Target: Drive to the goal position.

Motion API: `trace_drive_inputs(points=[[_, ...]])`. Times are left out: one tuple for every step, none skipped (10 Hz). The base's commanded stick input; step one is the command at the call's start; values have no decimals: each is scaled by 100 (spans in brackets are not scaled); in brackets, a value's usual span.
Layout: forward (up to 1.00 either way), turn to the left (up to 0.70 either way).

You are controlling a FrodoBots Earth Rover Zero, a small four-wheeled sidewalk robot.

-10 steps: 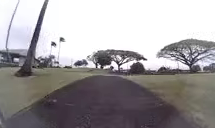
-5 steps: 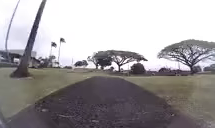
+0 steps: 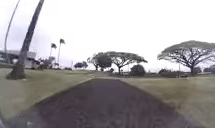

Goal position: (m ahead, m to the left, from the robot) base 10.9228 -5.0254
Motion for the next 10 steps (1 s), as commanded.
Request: trace_drive_inputs(points=[[70,0],[70,0],[70,0],[21,0],[0,0],[0,0],[0,0],[0,0],[0,0],[0,0]])
